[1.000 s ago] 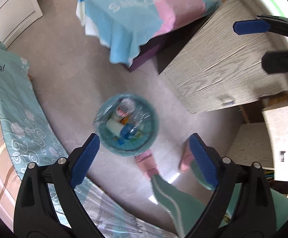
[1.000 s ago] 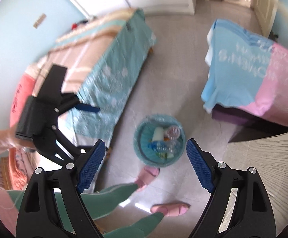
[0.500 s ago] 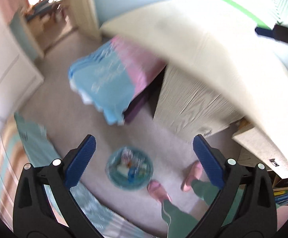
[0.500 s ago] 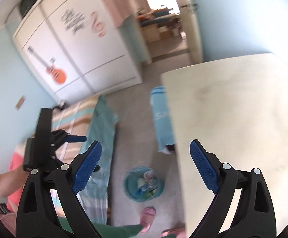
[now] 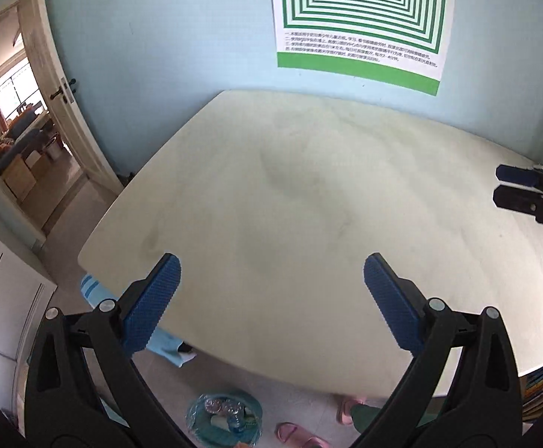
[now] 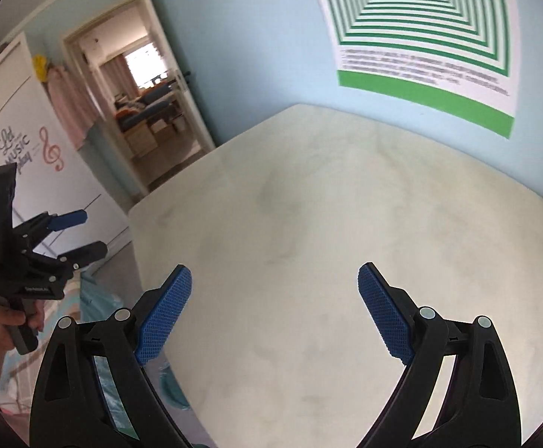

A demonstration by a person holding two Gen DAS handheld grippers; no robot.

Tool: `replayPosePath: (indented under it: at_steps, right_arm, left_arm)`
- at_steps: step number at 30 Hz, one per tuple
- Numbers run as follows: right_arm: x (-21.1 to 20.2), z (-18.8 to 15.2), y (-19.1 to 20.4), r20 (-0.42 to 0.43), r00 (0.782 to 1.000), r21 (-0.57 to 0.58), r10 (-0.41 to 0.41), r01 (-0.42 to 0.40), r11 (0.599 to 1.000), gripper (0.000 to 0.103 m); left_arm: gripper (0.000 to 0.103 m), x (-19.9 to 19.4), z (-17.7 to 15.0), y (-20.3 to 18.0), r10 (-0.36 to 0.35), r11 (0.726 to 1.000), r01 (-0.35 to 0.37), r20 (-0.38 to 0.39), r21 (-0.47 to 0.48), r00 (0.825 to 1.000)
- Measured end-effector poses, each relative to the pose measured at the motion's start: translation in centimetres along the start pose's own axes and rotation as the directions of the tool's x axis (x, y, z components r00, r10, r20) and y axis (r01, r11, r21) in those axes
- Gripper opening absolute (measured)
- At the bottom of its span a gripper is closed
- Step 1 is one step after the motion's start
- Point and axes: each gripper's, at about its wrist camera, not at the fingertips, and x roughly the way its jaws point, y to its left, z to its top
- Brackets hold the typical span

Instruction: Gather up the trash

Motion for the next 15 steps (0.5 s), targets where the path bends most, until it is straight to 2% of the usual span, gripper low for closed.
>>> replayPosePath:
  at_steps: [4,8,11,13,15]
  right_arm:
    - [-1.9,-0.8,-4.4,0.011,0.994,0.065,-0.111,0.110,0.992,0.090]
    - [-3.4,-1.9,-7.2,0.010,0.980,0.107,-0.198,0.195,0.975,0.090]
    - [-4.5,-2.5,-8.2,0.010,0.966,0.135,-0.260,0.256,0.957,0.090]
    - [-5.0,-2.9,-9.4,-0.006,0.949,0.153,-0.316,0.313,0.937,0.090]
    - [-5.1,-3.2,-9.7,-0.013,0.932,0.156,-0.362,0.360,0.920,0.090]
  left_arm:
    - [0.096,1.6,3.3,-4.7,-0.086,0.995,0.083,0.034,0.060,0.996]
    - [0.096,2.2,5.8,-10.2,-0.125,0.984,0.118,0.048,0.133,0.991]
    - [0.096,2.4,7.5,-13.5,-0.163,0.973,0.150,0.061,0.173,0.985]
    - [0.096,2.7,8.5,-15.0,-0.213,0.961,0.200,0.051,0.191,0.976]
    - [0.096,2.8,9.1,-16.2,-0.236,0.952,0.220,0.054,0.212,0.970]
